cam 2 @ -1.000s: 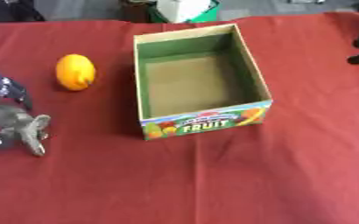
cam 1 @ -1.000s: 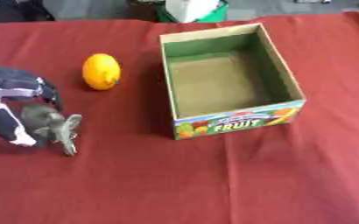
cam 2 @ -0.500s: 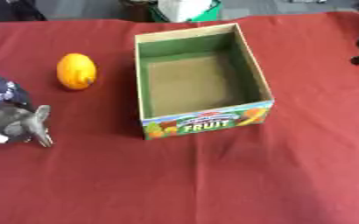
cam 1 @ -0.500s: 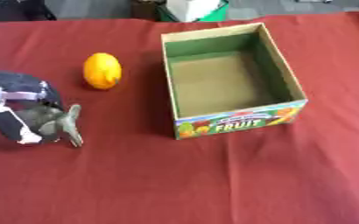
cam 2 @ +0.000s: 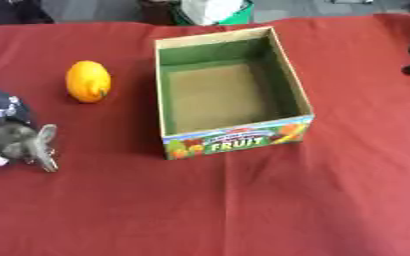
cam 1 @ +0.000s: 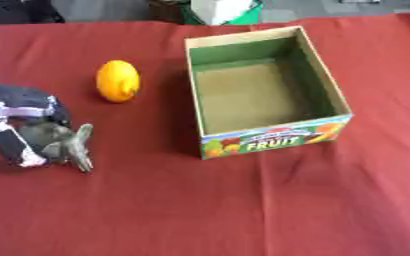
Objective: Pick up objects on the table and place them in the box.
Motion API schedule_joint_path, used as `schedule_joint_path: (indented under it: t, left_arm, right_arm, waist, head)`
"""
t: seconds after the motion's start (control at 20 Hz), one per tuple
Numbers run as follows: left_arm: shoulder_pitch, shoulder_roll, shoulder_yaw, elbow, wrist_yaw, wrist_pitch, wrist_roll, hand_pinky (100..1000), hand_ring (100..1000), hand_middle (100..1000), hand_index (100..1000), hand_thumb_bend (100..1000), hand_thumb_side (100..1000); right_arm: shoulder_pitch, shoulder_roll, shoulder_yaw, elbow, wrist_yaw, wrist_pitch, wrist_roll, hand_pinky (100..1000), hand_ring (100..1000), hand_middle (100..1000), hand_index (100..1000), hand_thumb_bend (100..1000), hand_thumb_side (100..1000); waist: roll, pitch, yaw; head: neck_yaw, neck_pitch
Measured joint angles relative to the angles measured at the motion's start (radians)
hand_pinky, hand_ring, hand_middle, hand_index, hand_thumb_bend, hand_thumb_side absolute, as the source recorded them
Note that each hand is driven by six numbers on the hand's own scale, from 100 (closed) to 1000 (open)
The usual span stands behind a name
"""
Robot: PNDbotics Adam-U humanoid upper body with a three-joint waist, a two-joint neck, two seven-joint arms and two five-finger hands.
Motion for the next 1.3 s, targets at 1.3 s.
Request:
schedule_joint_path:
  t: [1.3]
  left_arm:
    - [-0.087, -0.012, 0.058, -0.154, -0.03, 0.065, 0.034, 491, 458, 427, 413, 100, 272]
  right_arm:
    - [0.009, 0.0, -0.001, 0.0, 0.0, 0.003, 0.003, 590, 698, 626, 765, 100, 1000]
  waist:
    - [0.016, -0.011, 0.006]
  head:
    - [-0.009, 0.001]
